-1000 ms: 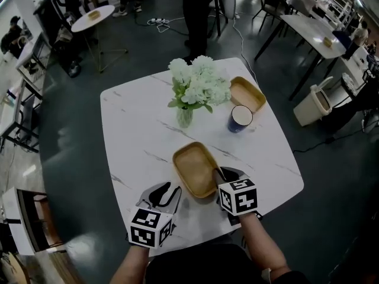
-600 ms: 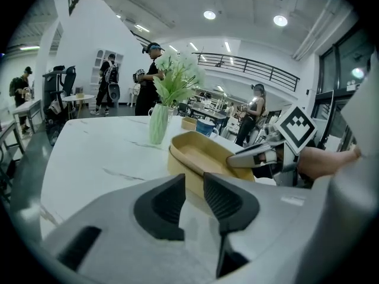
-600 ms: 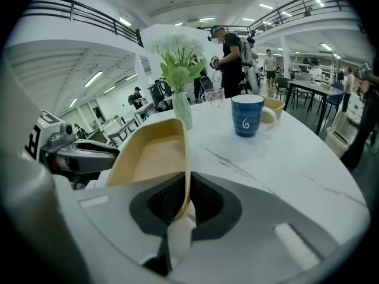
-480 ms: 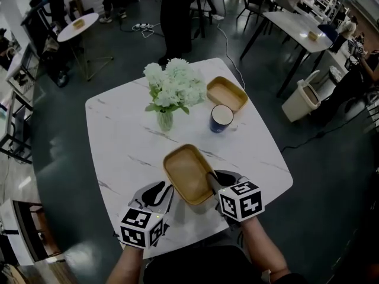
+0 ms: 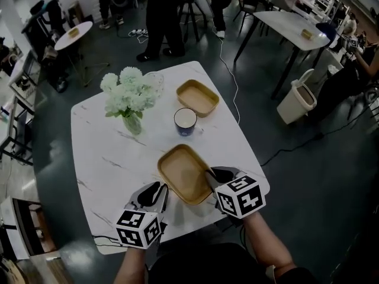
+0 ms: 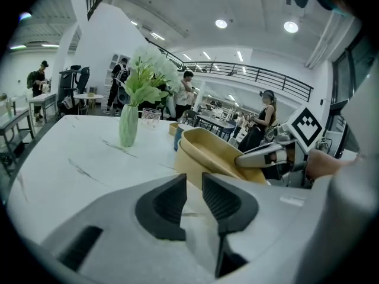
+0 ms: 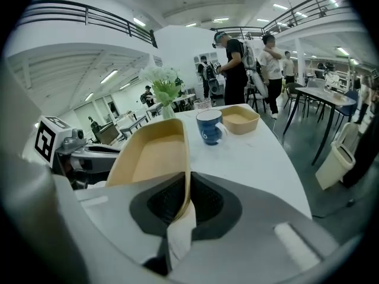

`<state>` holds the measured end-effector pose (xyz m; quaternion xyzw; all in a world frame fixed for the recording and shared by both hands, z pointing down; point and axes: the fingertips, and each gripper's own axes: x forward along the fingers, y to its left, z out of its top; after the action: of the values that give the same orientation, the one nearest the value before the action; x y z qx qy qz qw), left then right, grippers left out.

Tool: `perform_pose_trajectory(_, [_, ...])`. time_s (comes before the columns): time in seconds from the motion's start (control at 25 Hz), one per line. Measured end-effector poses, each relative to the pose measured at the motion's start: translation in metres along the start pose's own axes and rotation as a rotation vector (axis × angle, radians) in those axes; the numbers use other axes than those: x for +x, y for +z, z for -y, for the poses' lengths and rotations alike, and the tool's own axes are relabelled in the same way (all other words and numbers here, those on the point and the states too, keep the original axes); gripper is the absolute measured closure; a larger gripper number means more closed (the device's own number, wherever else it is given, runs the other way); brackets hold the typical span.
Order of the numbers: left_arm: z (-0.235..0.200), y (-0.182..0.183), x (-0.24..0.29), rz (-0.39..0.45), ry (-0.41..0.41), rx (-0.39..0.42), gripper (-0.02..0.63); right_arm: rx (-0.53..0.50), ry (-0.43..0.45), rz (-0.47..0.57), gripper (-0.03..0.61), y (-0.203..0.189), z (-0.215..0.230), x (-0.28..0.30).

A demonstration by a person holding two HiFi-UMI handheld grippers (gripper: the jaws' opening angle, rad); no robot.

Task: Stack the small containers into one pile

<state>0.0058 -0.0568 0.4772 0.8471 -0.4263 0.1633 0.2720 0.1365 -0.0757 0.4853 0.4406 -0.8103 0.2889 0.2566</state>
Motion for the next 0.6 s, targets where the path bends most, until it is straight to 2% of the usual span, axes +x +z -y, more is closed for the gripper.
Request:
perform_pose_trajectory(0.24, [0.031, 0.001, 0.009, 0.000, 0.032, 0.005, 0.538, -0.014, 0.008, -0.008, 0.558, -0.008, 0.030, -0.025])
perform_pose_trajectory(0.6, [0.038, 0.009, 0.016, -0.005, -0.018, 0.045, 0.534, -0.017, -0.021, -0.013, 0.558, 0.005, 0.029, -0.027])
